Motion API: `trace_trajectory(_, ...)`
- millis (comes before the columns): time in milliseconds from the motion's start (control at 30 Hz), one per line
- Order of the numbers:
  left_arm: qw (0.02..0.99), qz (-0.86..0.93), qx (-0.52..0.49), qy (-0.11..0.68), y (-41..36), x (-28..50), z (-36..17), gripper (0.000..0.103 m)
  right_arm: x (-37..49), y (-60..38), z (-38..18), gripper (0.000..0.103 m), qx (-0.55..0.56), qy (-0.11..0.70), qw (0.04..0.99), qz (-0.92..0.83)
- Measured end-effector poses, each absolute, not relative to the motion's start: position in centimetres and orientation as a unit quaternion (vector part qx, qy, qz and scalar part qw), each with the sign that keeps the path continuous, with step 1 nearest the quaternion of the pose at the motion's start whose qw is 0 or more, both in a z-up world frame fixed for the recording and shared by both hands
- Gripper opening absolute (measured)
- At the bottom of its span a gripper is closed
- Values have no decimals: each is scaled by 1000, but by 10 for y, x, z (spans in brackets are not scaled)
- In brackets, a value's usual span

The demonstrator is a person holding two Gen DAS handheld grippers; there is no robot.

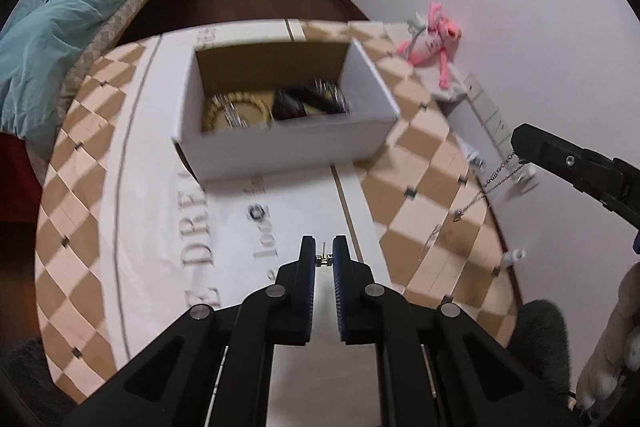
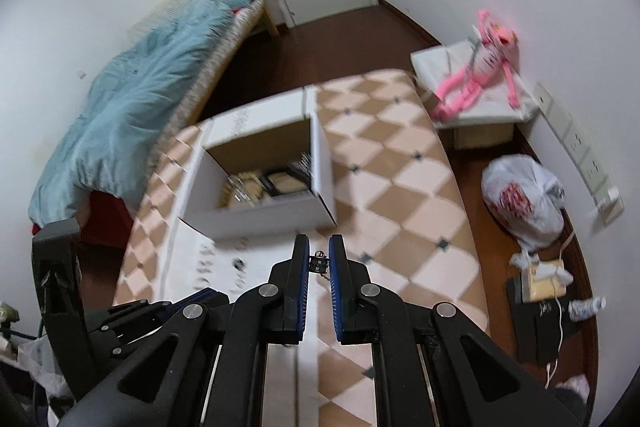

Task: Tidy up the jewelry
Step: 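Carry both small pieces into the white box and open both tools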

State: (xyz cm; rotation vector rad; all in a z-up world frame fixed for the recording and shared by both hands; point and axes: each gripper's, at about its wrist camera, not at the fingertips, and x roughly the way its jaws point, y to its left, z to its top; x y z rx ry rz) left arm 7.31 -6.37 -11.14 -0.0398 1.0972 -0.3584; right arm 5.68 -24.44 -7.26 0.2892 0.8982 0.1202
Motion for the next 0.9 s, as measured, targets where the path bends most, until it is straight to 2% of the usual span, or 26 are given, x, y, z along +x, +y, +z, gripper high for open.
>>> trace_trajectory(233,855,-168,-31,491,-41,113,-67,6,96,-232,-18,10,110,392,909,86)
trace_trajectory(400,861,-162,-26,481,-31,152,-50,6,140,-216,1,10,96,391,909,106)
trace_trajectory(900,814,-155,-9,560,-31,247,-103,6,236,-193,-67,10,77,499,856,110)
